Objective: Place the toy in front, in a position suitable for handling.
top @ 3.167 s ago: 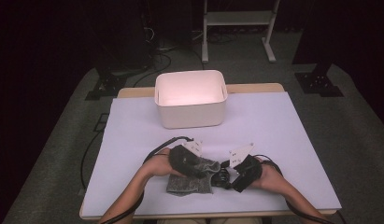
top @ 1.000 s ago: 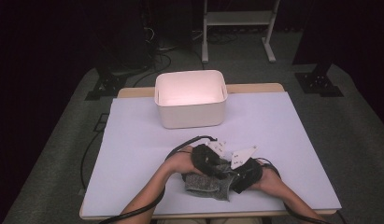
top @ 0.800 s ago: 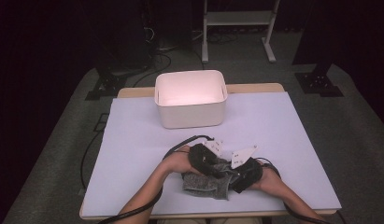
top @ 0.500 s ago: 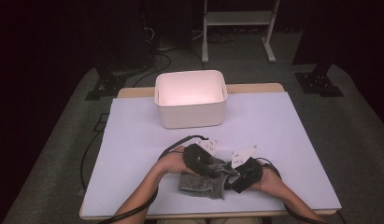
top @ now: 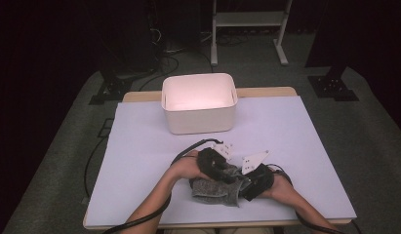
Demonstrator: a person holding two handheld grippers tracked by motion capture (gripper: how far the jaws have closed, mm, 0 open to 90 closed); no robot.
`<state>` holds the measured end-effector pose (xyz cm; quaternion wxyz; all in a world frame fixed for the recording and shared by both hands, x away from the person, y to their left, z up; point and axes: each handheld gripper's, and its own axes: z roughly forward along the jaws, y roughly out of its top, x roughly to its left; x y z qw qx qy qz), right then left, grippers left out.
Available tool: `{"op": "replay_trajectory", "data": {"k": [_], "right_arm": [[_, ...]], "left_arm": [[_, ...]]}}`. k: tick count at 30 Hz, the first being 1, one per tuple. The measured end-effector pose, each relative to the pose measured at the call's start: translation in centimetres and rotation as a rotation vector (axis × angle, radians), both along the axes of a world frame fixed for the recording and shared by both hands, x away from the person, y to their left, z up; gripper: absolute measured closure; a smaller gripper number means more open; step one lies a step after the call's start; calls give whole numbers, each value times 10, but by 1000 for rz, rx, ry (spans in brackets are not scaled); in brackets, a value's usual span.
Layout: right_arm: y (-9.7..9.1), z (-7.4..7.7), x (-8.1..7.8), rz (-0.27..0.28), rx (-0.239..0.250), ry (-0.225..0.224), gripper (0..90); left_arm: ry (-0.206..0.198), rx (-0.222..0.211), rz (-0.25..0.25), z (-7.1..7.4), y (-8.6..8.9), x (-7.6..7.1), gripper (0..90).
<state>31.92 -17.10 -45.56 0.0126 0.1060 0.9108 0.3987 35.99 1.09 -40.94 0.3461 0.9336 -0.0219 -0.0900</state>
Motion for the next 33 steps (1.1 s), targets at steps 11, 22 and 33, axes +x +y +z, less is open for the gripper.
{"op": "replay_trajectory", "data": {"k": [11,22,33], "right_arm": [[0,-1,-1,-2,-8,-14,241],[-1,-2,0,0,-7,-9,239],[1,-2,-1,3,-18,-25,237]], "left_arm": [[-27,28,14,1,12,1,750],[-14,42,116,1,68,6,749],[-9,31,112,1,63,7,747]]}}
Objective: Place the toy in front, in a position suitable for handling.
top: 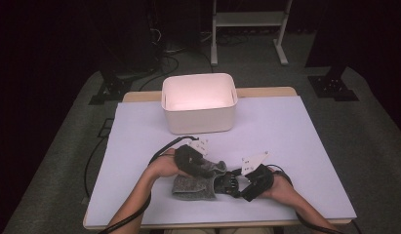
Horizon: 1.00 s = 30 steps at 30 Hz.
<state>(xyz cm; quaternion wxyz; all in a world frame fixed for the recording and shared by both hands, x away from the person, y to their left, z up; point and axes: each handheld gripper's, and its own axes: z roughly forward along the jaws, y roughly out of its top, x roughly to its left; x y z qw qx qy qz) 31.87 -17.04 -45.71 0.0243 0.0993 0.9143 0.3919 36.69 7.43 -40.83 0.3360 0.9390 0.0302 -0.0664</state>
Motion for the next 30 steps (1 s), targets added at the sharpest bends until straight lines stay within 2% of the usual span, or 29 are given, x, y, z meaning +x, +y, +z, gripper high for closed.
{"op": "replay_trajectory", "data": {"k": [5,9,13,25,30], "right_arm": [[0,0,-1,2,-6,-11,237],[1,0,-1,4,-6,-16,237],[1,0,-1,8,-8,-22,237],[1,0,-1,1,-8,-14,237],[1,0,-2,1,-9,-17,237]], "left_arm": [[-2,-3,-29,0,-12,-2,746],[-6,6,-36,1,-7,-4,746],[-5,14,-24,2,6,-8,745],[-16,-30,87,-2,66,-18,731],[10,-43,111,-7,76,-19,739]]}}
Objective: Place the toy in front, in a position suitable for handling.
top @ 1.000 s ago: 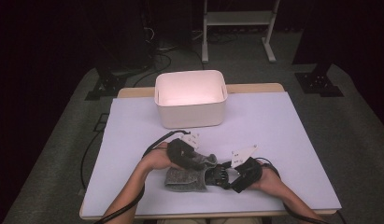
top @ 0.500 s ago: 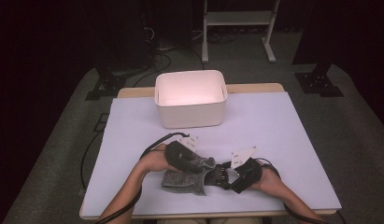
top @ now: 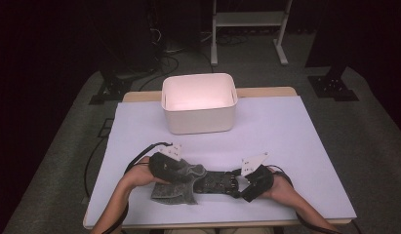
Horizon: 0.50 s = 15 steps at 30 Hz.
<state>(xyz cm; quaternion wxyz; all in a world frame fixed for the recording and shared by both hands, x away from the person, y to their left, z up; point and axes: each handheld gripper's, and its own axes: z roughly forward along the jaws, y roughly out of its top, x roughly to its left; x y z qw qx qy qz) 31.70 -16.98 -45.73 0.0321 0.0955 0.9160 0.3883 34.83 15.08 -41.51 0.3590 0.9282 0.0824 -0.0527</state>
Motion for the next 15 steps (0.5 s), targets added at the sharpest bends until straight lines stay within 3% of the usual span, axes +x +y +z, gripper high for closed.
{"op": "replay_trajectory", "data": {"k": [8,15], "right_arm": [[0,0,0,-2,1,2,237],[1,0,1,-16,2,16,232]], "left_arm": [[-12,0,-30,4,-11,0,741],[-18,5,-101,6,-42,-1,741]]}}
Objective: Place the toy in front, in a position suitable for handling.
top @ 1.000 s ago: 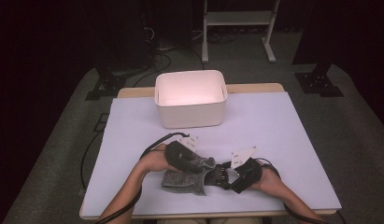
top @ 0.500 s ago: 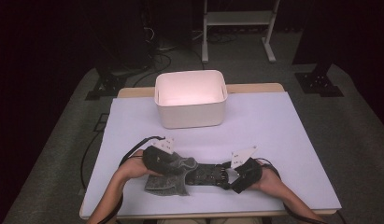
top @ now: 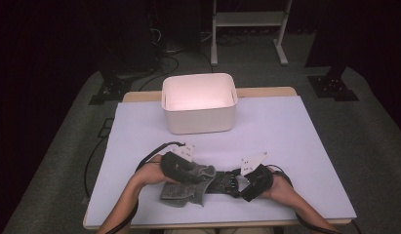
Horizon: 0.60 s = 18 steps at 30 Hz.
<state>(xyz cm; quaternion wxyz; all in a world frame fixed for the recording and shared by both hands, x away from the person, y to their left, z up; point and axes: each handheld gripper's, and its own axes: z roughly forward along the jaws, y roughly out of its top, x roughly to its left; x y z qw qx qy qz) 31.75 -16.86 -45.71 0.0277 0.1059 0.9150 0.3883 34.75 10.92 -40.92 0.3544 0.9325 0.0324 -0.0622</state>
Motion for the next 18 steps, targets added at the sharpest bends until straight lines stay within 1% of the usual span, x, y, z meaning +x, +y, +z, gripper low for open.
{"op": "replay_trajectory", "data": {"k": [4,6,7,9,13,17,18], "right_arm": [[1,-1,1,-1,-2,1,223],[1,-2,2,-7,-5,11,205],[2,-2,3,-5,-7,25,198],[4,-2,3,-2,-5,36,188],[7,3,4,3,-7,60,169],[7,6,8,7,6,100,158],[8,7,9,8,0,106,156]], "left_arm": [[6,-6,-33,-2,-14,-4,741],[5,-1,-50,-2,-20,-7,741],[7,7,-63,-2,-22,-8,741],[9,4,-75,-3,-26,-10,741],[12,-1,-84,-5,-27,-10,742],[10,2,-81,-5,-26,-11,742],[10,2,-82,-5,-26,-11,742]]}}
